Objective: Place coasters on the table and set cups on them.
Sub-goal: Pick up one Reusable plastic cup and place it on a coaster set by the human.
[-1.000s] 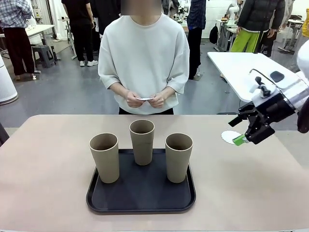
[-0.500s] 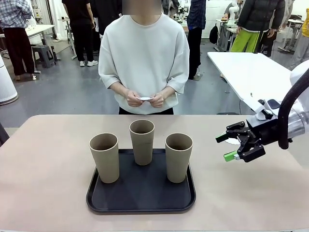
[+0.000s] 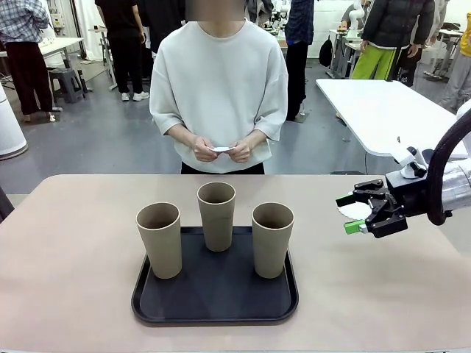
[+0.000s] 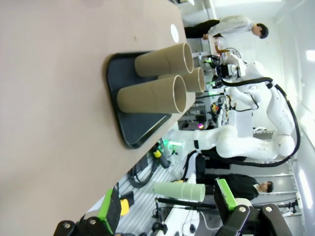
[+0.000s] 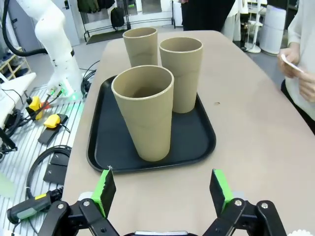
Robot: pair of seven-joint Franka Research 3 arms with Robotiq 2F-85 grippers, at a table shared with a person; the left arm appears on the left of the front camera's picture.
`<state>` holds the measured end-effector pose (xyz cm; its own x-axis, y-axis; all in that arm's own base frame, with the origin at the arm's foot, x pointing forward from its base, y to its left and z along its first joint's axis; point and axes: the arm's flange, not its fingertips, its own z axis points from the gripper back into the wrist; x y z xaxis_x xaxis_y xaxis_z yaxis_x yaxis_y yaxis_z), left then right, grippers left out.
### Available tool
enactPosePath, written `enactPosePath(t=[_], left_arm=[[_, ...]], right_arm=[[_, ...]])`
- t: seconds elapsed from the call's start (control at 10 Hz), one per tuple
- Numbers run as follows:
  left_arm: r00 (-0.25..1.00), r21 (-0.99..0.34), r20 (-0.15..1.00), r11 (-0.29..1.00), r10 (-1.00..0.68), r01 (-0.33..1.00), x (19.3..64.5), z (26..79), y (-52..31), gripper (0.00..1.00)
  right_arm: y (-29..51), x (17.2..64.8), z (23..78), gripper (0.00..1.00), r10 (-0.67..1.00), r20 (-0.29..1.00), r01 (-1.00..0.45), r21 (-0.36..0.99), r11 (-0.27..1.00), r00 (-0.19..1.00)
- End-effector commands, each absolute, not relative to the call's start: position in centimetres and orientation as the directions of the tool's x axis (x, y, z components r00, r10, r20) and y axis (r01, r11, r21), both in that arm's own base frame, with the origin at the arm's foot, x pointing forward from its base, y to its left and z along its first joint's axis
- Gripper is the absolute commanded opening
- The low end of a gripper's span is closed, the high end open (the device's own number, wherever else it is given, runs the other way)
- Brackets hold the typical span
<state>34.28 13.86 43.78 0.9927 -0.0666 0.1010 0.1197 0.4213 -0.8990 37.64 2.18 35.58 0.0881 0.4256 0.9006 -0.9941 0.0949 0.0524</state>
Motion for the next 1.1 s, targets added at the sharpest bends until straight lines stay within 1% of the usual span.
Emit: enactPosePath(t=[0.0,0.5,0.6,0.8,0.9,1.0], left_arm=[[0.991,-0.902,0.114,0.41,-0.073,0.134,34.2,43.9,14.1,1.0],[0.991,-0.902,0.114,0.41,-0.073,0.134,34.2,43.9,14.1,1.0],[0.991,-0.902,0.114,0.41,-0.073,0.134,34.2,43.9,14.1,1.0],[0.991,-0.902,0.114,0.41,-0.073,0.134,34.2,43.9,14.1,1.0],[0.991,-0.902,0.114,0.41,-0.073,0.134,34.2,43.9,14.1,1.0],[0.991,-0.902,0.114,0.41,-0.073,0.134,34.2,43.9,14.1,1.0]], right_arm=[[2.1,37.6,35.3,1.0,0.425,0.899,-0.992,0.069,0.103,0.106],[2.0,37.6,35.4,1.0,0.434,0.896,-0.993,0.057,0.101,0.096],[2.5,37.8,34.1,1.0,0.405,0.913,-0.999,0.034,0.029,0.043],[4.3,37.5,32.5,1.0,0.37,0.929,-1.0,0.012,-0.024,0.002],[5.2,37.6,32.0,1.0,0.364,0.932,-1.0,0.013,-0.024,0.003],[5.9,38.1,31.4,1.0,0.352,0.936,-1.0,-0.007,0.017,-0.001]])
